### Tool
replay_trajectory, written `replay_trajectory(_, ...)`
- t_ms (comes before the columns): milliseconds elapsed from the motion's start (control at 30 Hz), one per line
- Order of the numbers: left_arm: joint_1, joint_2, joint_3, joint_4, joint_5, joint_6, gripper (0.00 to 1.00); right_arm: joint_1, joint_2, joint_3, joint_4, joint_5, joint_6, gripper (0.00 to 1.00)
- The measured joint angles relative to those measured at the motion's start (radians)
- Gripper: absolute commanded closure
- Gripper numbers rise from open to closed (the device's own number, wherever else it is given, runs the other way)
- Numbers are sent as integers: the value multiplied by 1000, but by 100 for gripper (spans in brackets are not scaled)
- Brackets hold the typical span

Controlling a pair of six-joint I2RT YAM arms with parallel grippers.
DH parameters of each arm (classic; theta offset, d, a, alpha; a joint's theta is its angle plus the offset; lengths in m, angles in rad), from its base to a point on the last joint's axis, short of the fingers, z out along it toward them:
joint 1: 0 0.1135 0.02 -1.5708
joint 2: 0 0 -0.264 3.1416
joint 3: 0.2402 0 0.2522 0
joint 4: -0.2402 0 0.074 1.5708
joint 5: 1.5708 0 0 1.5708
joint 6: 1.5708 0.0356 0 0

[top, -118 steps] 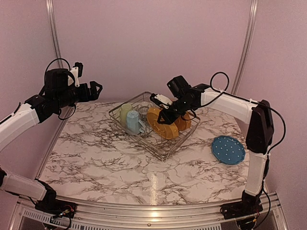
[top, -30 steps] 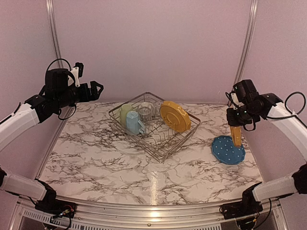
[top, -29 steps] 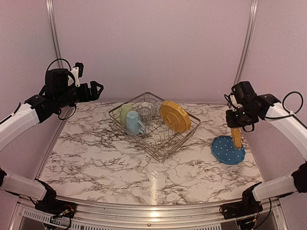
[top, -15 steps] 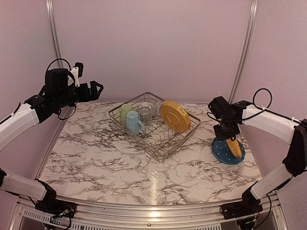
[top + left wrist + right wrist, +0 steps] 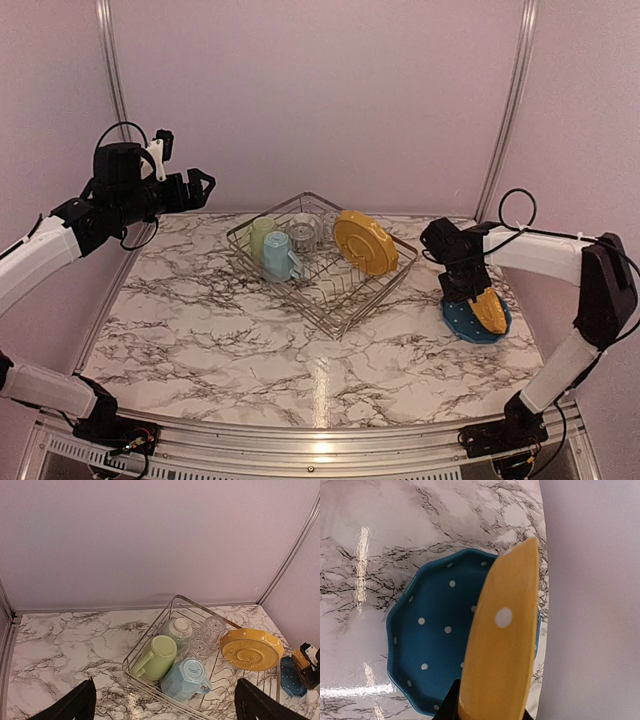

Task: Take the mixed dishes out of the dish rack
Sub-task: Place the plate in the corner of the board.

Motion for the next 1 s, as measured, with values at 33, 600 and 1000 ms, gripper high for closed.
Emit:
replay_trajectory(33, 0, 0, 0, 0, 0, 0, 1, 0, 7, 0, 3, 10, 0, 100)
replay_trajectory(600, 0, -3, 0, 0, 0, 0, 1, 34, 113, -33, 39, 132, 8, 85)
replay_trajectory(1000, 0, -3, 0, 0, 0, 0, 1, 33, 171, -40, 94, 62, -8, 66)
